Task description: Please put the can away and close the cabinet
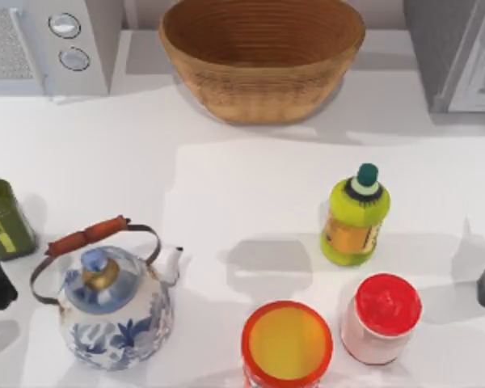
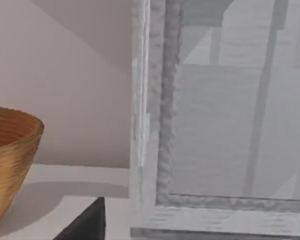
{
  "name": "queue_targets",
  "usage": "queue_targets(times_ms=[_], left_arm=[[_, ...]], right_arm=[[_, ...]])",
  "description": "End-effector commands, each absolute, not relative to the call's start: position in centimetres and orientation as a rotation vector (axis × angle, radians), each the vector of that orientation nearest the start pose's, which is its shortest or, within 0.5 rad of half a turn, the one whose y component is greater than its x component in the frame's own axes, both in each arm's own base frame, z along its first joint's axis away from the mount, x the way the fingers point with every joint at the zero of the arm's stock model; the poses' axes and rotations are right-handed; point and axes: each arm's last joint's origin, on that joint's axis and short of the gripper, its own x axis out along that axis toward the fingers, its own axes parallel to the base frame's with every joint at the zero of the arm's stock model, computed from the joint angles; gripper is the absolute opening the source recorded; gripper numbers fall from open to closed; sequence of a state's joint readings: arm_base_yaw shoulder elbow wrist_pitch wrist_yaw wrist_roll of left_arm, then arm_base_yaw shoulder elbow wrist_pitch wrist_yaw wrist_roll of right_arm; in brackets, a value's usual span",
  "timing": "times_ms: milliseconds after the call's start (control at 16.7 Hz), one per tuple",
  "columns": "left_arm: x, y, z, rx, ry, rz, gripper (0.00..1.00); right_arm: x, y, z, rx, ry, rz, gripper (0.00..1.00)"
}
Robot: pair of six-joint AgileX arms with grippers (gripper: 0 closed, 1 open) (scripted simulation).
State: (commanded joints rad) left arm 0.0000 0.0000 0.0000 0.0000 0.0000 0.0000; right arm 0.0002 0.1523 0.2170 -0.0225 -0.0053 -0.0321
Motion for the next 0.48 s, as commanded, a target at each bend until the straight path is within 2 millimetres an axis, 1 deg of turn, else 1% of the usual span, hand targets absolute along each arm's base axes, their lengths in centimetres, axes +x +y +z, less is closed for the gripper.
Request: queue_targets(times_ms=[120,240,360,480], left_arm=[[10.6,-0.1,16.0,0.000,0.000,0.000,1.00],[10.6,-0.1,16.0,0.000,0.000,0.000,1.00],[10.6,-0.1,16.0,0.000,0.000,0.000,1.00],[10.6,-0.1,16.0,0.000,0.000,0.000,1.00]], right_arm=[[10.4,-0.1,18.9,-0.019,-0.022,0.003,1.00],[10.5,-0.1,16.9,-0.006,-0.006,0.001,1.00],[10.6,-0.1,16.0,0.000,0.000,0.000,1.00],[10.6,-0.1,16.0,0.000,0.000,0.000,1.00]])
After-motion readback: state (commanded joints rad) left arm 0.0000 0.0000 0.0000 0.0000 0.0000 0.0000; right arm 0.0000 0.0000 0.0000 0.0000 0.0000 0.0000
